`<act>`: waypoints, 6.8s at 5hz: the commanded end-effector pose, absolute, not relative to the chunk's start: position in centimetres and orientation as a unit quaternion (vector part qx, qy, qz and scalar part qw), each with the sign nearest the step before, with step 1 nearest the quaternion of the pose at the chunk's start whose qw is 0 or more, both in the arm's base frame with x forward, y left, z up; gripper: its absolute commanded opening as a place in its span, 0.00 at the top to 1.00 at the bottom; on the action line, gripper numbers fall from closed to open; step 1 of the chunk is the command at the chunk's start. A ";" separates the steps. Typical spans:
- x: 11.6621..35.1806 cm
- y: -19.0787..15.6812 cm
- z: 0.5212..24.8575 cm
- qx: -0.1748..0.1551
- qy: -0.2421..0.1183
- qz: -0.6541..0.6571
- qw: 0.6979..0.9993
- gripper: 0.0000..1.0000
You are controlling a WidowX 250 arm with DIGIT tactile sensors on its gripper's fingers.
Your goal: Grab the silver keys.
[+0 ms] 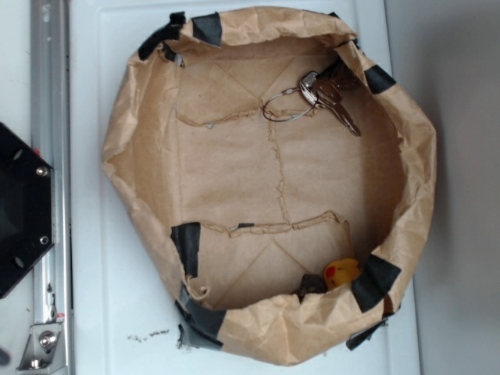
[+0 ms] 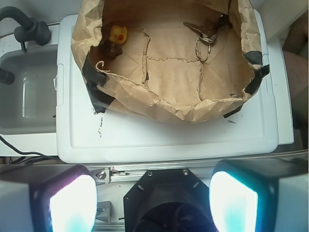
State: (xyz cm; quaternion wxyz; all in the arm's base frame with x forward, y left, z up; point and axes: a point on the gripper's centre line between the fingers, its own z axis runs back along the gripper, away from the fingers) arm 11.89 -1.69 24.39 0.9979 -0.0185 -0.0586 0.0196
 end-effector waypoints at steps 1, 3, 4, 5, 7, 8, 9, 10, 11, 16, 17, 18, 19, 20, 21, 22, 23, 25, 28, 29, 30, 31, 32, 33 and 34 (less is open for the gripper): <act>11.9 -1.7 24.4 -0.019 -0.059 0.020 0.998 0.00; 21.9 0.5 20.6 0.036 -0.057 0.147 0.987 0.00; 23.2 1.3 19.9 -0.026 -0.088 0.070 0.993 0.00; 24.2 2.8 18.6 -0.075 -0.073 0.043 0.994 0.00; 25.2 1.6 13.0 -0.054 -0.103 0.048 0.992 0.00; 25.6 2.4 11.0 -0.037 -0.137 0.085 0.986 0.00; 26.4 3.2 10.4 -0.007 -0.160 0.092 0.983 0.00; 27.4 5.0 11.1 -0.004 -0.172 0.142 0.975 0.00; 28.1 6.6 10.0 0.035 -0.172 0.187 0.966 0.00; 27.5 7.5 9.5 0.058 -0.164 0.208 0.962 0.00; 27.5 7.5 9.5 0.058 -0.164 0.208 0.962 0.00; 27.5 7.5 9.5 0.058 -0.164 0.208 0.962 0.00; 27.5 7.5 9.5 0.058 -0.164 0.208 0.962 0.00; 27.9 6.1 8.8 0.073 -0.186 0.198 0.959 0.00; 28.2 5.7 8.0 0.086 -0.203 0.218 0.951 0.00; 28.7 6.1 7.2 0.102 -0.220 0.230 0.943 0.00; 29.6 6.3 6.3 0.118 -0.229 0.240 0.936 0.00; 28.9 6.1 6.6 0.110 -0.239 0.230 0.937 0.00; 29.5 6.2 4.1 0.133 -0.246 0.216 0.935 0.00; 29.6 6.2 3.9 0.135 -0.248 0.215 0.935 0.00; 29.6 6.2 3.8 0.137 -0.248 0.214 0.935 0.00; 29.7 6.3 3.6 0.134 -0.245 0.214 0.936 1.00; 29.5 6.3 3.8 0.133 -0.243 0.211 0.937 1.00; 29.6 6.4 3.9 0.133 -0.239 0.211 0.938 1.00; 29.6 6.4 4.1 0.135 -0.236 0.213 0.938 1.00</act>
